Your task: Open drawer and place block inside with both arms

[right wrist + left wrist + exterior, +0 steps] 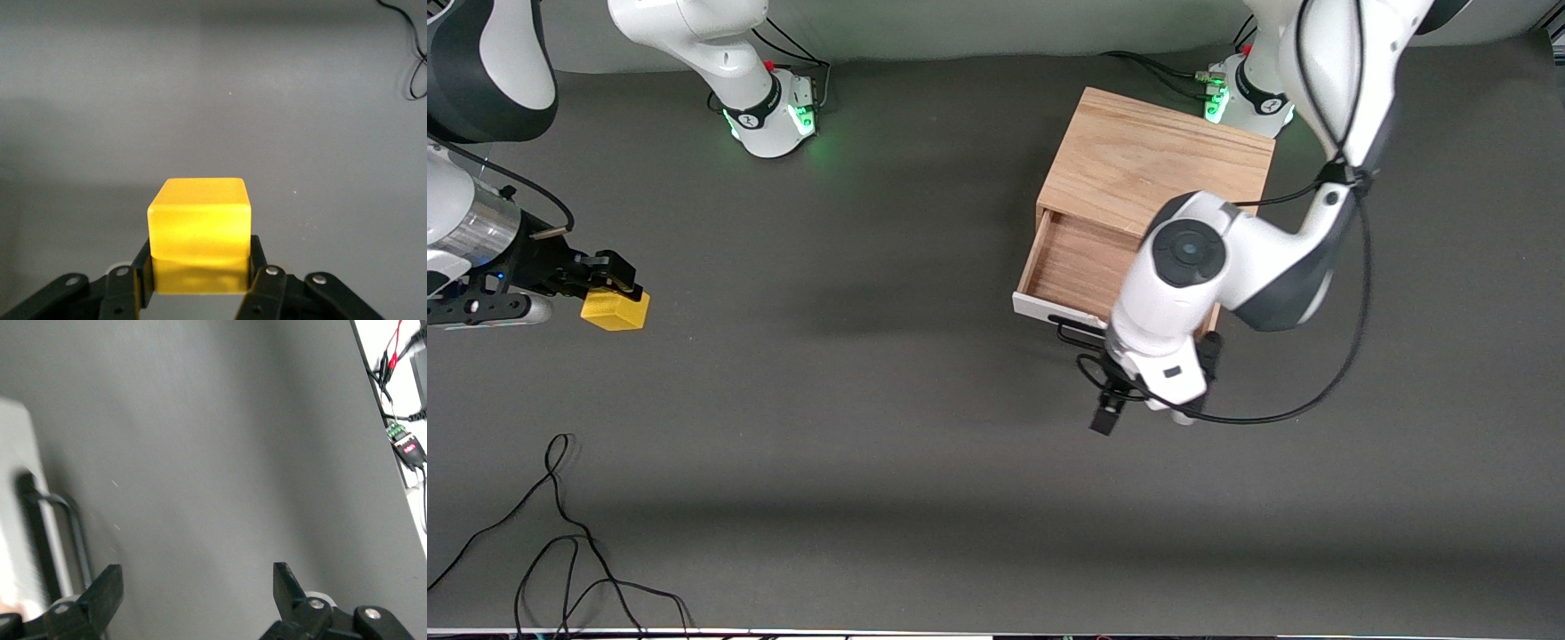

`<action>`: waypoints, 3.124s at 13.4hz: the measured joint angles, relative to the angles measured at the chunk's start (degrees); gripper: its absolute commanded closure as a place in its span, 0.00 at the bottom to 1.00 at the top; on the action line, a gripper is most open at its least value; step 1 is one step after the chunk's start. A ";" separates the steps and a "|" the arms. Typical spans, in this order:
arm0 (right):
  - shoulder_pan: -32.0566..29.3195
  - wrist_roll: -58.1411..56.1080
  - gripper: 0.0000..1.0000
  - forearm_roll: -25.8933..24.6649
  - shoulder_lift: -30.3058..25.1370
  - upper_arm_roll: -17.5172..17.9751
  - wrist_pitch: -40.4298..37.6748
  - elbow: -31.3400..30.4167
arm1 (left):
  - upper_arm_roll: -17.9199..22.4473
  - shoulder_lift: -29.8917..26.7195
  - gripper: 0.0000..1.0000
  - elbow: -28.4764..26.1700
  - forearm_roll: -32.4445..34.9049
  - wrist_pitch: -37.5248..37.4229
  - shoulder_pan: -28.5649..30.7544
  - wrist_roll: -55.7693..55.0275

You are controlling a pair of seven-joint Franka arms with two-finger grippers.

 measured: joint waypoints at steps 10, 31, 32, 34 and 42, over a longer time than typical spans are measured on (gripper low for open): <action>14.69 21.29 1.00 0.21 10.34 0.63 -0.08 14.85 | -0.07 -20.44 0.00 -0.41 -15.04 -36.45 31.53 74.38; 41.33 62.74 1.00 4.44 40.73 10.14 3.63 39.86 | 17.67 -29.57 0.00 -8.69 -15.11 -29.69 12.61 99.34; 42.24 62.95 1.00 4.44 41.56 10.16 4.26 39.89 | 17.66 -29.53 0.00 -9.24 -15.11 -29.35 12.42 99.34; 42.89 63.09 1.00 4.43 42.65 10.18 4.60 39.98 | 17.66 -29.51 0.00 -9.59 -15.11 -29.03 12.23 99.35; 43.53 68.84 1.00 4.43 47.38 9.72 9.89 40.05 | 21.32 -29.46 0.00 -9.51 -15.11 -28.44 6.98 99.43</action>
